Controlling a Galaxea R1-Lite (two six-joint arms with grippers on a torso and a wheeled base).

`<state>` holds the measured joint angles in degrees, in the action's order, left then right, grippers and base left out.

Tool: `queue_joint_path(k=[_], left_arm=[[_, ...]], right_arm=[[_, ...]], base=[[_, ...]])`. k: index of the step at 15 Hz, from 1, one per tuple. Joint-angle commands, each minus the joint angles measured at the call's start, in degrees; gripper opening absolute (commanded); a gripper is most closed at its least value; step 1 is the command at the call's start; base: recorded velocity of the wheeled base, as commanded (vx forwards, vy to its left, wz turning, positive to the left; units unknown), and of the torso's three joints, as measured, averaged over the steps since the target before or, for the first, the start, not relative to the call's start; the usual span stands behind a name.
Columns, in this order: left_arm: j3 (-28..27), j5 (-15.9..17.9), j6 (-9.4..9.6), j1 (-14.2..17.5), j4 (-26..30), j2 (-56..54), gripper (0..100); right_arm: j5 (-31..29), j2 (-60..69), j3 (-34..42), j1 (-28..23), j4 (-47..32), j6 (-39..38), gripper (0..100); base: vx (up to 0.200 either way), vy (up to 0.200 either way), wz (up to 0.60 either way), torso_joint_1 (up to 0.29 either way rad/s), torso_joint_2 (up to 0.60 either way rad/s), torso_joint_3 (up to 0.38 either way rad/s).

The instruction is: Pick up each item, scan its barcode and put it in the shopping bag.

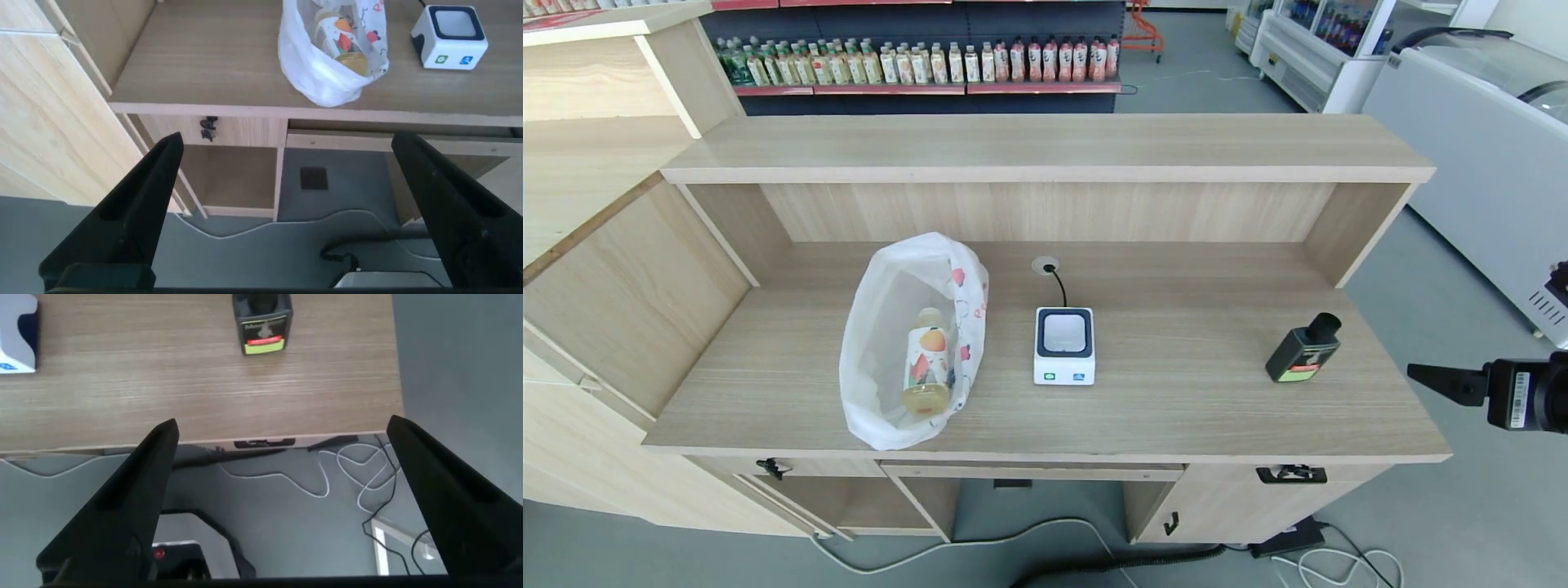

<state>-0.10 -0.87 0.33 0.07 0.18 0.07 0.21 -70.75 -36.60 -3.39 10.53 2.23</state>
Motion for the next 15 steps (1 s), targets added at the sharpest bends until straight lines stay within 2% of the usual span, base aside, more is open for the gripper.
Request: queue_joint_path(k=[1,8,15], left_arm=[[0.01,-0.01,0.02,0.01,-0.01,0.19,100],[0.01,-0.01,0.02,-0.07,-0.01,0.81,100],[0.01,-0.01,-0.07,-0.16,-0.01,0.89,100]], right_arm=[[0.06,-0.88,0.03,-0.30,0.01,0.05,100],[-1.53,-3.07,0.12,-1.71,-1.22,0.49,100],[-0.47,-4.92,-0.49,-1.18,-1.22,2.43,100]], base=[[0.000,-0.200,0.00,0.002,0.00,0.007],[0.000,-0.200,0.00,0.002,0.00,0.001],[0.000,-0.200,0.00,0.002,0.00,0.002]])
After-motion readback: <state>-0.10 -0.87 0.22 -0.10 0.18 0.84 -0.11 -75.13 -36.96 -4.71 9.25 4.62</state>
